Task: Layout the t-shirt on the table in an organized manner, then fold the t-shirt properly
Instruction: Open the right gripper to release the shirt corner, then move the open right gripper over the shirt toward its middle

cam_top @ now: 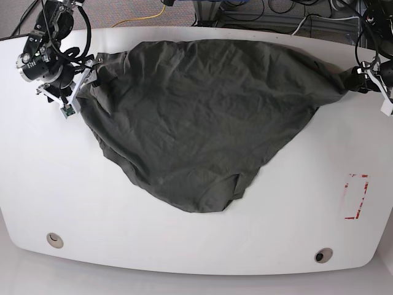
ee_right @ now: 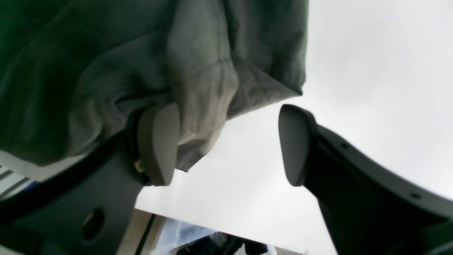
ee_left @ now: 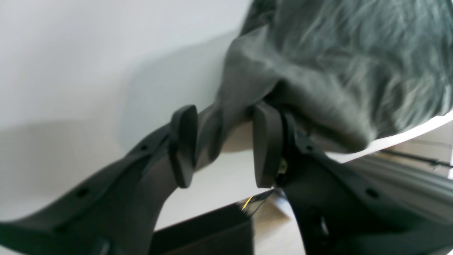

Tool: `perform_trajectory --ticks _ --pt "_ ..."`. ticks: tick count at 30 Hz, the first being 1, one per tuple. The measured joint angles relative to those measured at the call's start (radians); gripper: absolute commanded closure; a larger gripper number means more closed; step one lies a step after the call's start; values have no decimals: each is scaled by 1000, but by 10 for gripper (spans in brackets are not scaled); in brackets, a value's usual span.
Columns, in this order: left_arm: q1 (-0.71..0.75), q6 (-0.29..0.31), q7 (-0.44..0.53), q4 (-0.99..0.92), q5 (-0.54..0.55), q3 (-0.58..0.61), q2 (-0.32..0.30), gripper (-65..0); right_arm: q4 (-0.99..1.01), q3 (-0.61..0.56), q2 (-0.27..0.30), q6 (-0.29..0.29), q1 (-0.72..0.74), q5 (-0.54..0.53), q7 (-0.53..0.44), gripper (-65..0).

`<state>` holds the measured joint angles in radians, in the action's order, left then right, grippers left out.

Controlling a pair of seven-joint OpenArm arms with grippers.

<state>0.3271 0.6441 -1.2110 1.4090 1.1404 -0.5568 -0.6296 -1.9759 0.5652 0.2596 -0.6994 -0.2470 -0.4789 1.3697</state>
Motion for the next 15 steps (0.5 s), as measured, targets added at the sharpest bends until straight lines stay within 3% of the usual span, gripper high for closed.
perform_trajectory --ticks 6,15 --pt "-8 1 1 1 -1 -3 -12 -242 -8 64 7 1 40 16 12 -430" --pt "-36 1 -3 2 -6 -25 -8 -242 -21 72 16 0 166 3 1 -431"
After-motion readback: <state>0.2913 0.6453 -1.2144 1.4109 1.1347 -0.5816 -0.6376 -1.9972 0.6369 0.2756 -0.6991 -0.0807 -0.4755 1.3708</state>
